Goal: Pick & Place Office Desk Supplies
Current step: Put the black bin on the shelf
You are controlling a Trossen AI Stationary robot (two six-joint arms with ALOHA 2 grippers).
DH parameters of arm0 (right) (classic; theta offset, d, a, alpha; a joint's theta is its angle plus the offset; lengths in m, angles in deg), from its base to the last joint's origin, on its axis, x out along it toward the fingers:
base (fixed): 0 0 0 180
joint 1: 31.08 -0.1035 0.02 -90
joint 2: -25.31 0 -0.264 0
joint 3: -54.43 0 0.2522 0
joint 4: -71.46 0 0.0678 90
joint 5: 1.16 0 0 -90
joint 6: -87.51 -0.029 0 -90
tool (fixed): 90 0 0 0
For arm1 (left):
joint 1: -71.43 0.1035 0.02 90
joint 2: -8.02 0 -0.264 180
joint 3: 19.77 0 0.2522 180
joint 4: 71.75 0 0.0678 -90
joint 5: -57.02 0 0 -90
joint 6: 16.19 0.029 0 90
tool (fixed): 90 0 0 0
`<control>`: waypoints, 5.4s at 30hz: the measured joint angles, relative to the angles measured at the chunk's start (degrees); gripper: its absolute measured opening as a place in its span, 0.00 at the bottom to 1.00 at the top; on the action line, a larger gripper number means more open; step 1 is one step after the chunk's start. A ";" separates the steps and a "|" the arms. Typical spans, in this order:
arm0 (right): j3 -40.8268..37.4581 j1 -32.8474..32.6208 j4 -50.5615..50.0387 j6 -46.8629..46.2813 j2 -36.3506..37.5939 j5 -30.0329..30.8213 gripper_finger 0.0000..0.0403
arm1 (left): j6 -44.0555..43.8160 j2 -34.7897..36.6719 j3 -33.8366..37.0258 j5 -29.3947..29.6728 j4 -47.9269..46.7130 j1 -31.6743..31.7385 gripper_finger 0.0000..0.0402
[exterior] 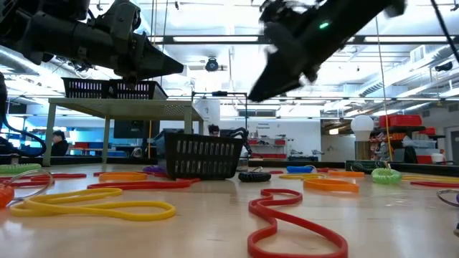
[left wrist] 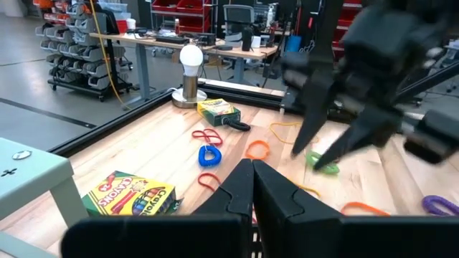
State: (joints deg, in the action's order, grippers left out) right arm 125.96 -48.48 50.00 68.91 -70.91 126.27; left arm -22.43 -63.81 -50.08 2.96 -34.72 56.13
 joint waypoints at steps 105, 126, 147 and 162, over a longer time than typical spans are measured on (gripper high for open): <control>-43.22 -2.22 46.91 4.91 25.04 -0.11 0.02 | -18.80 -39.03 -86.93 -2.00 -117.06 -11.93 0.04; -43.22 -2.28 47.32 4.31 25.04 -0.08 0.02 | 9.38 -14.63 -71.13 -7.17 -115.58 14.46 0.04; -43.22 -2.28 47.32 4.49 25.04 -0.11 0.02 | 21.34 -11.10 -63.56 -12.92 -111.58 28.86 0.05; -43.22 -2.28 47.32 4.97 25.04 -0.11 0.02 | 22.12 -11.83 -63.58 -12.48 -111.38 30.41 0.15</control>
State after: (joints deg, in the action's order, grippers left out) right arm 82.74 -50.77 97.32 73.88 -45.87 126.16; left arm -0.31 -75.64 -113.66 -9.52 -146.10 86.54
